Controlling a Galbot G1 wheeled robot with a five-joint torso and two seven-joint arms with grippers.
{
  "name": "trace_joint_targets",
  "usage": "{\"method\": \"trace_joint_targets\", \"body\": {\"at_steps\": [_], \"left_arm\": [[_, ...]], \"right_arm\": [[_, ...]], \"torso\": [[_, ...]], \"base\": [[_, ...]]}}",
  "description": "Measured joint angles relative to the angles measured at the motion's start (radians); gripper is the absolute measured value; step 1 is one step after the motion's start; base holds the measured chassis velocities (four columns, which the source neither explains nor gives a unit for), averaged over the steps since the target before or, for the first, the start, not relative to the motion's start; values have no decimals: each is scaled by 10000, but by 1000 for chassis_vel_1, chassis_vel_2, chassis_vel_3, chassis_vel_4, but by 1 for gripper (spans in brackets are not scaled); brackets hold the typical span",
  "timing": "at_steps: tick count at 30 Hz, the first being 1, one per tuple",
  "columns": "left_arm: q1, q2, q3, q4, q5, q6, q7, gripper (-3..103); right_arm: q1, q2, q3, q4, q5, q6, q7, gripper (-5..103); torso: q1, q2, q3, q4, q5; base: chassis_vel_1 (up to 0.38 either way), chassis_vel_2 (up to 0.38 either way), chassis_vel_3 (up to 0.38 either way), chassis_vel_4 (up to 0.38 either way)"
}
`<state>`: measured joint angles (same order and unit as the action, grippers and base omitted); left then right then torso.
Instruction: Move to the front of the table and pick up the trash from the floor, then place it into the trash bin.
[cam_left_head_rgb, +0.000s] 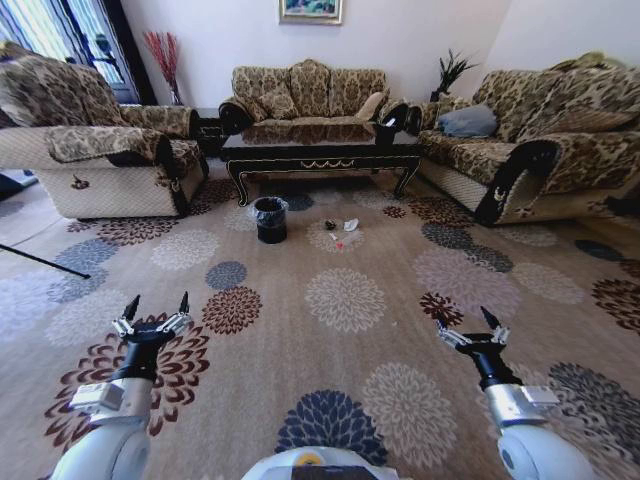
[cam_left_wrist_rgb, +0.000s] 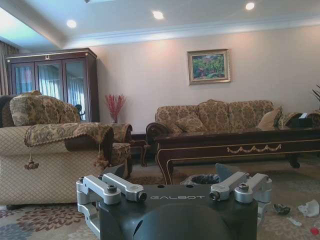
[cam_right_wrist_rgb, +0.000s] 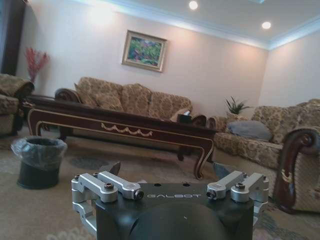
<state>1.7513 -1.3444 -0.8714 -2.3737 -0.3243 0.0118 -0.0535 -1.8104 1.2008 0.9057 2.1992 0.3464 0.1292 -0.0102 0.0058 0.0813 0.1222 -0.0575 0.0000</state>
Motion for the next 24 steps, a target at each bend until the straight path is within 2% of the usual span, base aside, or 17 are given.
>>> {"method": "trace_joint_targets", "body": {"at_steps": [3, 8, 12, 17, 24], "left_arm": [[6, -12, 32, 0, 43, -4, 3, 100], [12, -19, 64, 3, 75, -10, 6, 100], [15, -5, 83, 23, 89, -83, 11, 100], [9, 3, 126, 75, -8, -286, 10, 100], [22, 18, 118, 122, 18, -411, 9, 100]], "right_arm": [[-88, 98, 46, 53, -92, 354, -270, 100], [-182, 167, 28, 106, -109, 805, -139, 100], [-220, 128, 89, -50, -63, 1442, -77, 100], [-225, 107, 97, -47, 153, 1591, -101, 100], [-238, 121, 39, -44, 154, 1635, -91, 100]], "torso": [[-20, -154, -132, 0, 0], [-31, -308, -275, 0, -1], [-55, -500, -436, 0, 0], [-55, -623, -540, 0, 0], [-56, -638, -555, 0, 0]], "base": [[0, 0, 0, 0], [0, 0, 0, 0], [0, 0, 0, 0], [0, 0, 0, 0], [0, 0, 0, 0]]}}
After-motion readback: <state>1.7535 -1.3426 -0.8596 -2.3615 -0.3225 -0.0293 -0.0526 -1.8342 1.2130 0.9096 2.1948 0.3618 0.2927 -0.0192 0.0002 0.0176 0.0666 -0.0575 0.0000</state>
